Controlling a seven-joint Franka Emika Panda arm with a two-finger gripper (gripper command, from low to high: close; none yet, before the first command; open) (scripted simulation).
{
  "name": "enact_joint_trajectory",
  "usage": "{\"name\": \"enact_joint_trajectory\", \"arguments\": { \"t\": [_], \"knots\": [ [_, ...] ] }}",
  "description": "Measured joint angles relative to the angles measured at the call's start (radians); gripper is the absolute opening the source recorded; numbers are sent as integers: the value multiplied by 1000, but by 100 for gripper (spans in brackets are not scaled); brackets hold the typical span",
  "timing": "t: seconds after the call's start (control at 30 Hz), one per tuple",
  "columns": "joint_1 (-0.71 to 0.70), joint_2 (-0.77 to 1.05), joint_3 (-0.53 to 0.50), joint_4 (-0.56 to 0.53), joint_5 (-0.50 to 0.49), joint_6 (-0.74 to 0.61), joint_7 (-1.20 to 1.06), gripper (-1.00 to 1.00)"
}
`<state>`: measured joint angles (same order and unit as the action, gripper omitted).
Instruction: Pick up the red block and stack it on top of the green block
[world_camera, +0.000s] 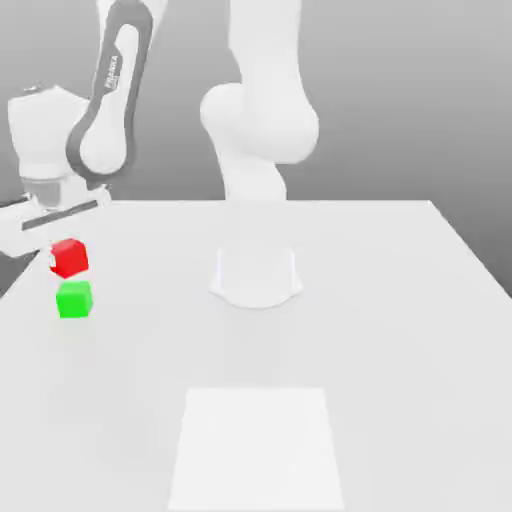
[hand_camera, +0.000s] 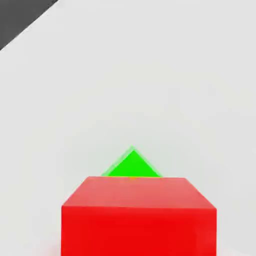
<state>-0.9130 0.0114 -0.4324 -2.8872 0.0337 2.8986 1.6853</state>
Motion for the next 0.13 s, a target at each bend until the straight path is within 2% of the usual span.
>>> {"name": "enact_joint_trajectory", "arguments": {
  "t": [0.03,0.13],
  "knots": [
    [-5,25,16,1,42,21,-30,100],
    [-5,25,16,1,42,21,-30,100]
  ]
}}
